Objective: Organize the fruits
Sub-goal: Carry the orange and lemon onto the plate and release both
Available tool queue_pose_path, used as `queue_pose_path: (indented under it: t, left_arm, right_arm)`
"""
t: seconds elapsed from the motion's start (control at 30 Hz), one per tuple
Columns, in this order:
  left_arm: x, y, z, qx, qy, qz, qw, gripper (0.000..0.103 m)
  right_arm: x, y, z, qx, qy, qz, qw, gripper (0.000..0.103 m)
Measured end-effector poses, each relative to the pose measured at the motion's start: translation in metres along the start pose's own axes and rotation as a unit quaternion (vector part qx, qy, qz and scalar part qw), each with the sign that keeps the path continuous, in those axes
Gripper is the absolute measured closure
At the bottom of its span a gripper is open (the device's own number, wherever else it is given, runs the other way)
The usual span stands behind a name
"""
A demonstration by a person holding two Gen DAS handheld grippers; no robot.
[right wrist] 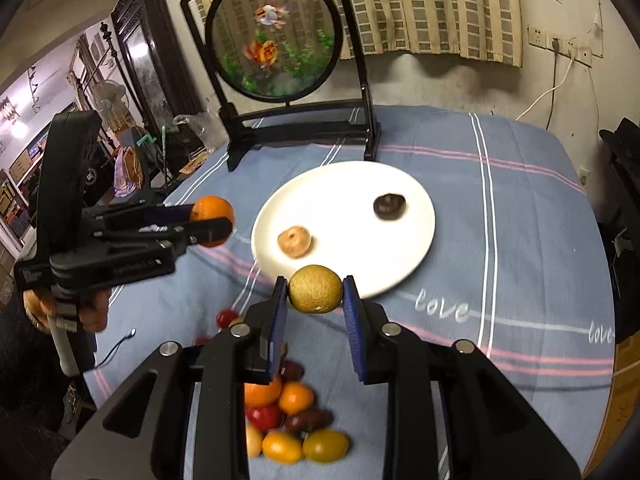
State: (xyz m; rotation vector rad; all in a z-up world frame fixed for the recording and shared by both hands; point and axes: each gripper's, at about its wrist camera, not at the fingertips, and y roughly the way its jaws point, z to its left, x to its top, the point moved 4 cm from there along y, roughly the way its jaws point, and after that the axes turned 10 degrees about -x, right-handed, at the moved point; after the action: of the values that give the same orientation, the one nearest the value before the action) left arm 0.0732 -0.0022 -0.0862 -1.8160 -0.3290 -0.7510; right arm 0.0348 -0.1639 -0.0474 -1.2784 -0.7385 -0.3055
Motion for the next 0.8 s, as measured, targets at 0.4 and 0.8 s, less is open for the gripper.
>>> queue_pose_path:
  t: [0.4,0.8]
  left_arm:
    - [0.026,0.068,0.016,0.040,-0.004,0.040,0.9984,0.059]
    - [0.029,0.118,0.040,0.056,-0.015,0.081,0.9950,0.059]
  right_arm:
    - [0.034,0.067,-0.013,0.003,0.003,0.025,1.000,0.075]
    - [0.048,0.120,-0.023,-0.002,0.003,0.052,0.999,0.075]
